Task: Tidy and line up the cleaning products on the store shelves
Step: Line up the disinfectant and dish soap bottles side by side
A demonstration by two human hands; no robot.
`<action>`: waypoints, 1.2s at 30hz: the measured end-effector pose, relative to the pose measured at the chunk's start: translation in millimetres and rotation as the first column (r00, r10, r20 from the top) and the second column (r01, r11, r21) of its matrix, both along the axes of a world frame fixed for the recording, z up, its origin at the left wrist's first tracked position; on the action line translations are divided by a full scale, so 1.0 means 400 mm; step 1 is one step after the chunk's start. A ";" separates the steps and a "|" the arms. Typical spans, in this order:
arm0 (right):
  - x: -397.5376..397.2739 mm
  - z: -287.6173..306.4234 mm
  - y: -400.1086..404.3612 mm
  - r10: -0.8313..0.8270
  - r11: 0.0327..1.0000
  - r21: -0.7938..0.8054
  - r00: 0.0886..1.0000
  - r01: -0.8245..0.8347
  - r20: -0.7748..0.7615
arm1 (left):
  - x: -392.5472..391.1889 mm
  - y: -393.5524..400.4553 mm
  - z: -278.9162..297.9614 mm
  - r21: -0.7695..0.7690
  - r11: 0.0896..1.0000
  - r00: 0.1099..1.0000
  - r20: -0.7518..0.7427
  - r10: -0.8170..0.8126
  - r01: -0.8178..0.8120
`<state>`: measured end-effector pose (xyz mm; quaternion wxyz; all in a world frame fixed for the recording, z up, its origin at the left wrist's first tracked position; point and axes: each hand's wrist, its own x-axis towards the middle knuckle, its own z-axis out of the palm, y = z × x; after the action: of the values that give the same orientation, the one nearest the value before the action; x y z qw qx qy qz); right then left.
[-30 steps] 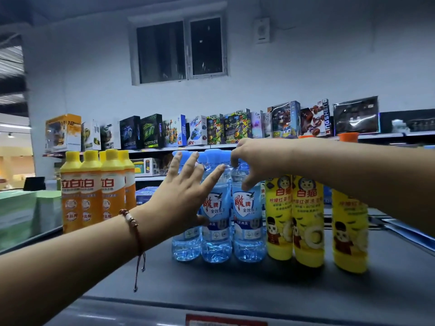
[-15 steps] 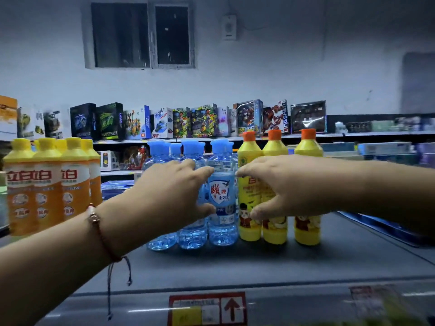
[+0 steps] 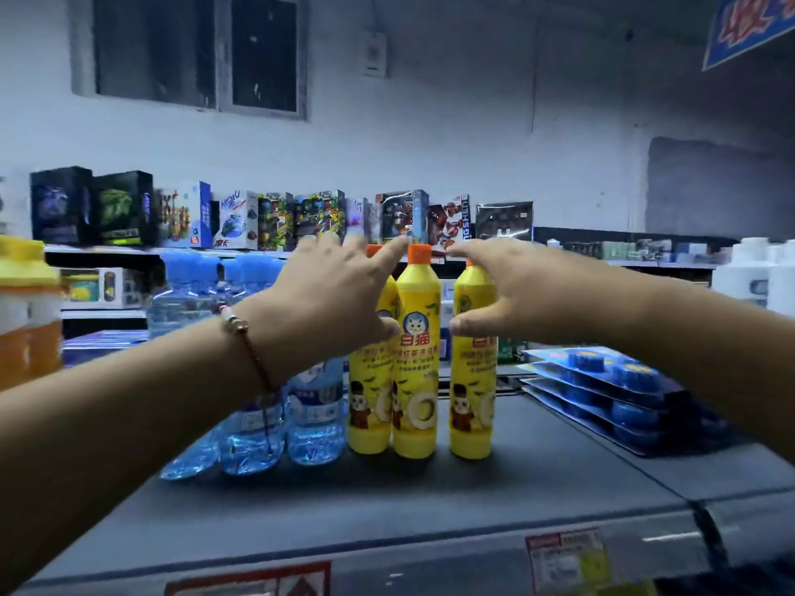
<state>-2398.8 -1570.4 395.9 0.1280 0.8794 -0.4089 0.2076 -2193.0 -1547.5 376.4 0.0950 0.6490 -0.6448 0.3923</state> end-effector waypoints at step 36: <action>0.098 0.141 -0.265 0.311 0.947 0.141 0.934 -0.289 -0.176 | 0.010 -0.070 0.084 0.257 0.943 0.793 -0.609 -0.010 0.209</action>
<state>-2359.6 -1676.2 452.1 0.0845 0.9535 -0.2662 0.1134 -2188.9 -1575.7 409.8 0.2133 0.7072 -0.6720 0.0538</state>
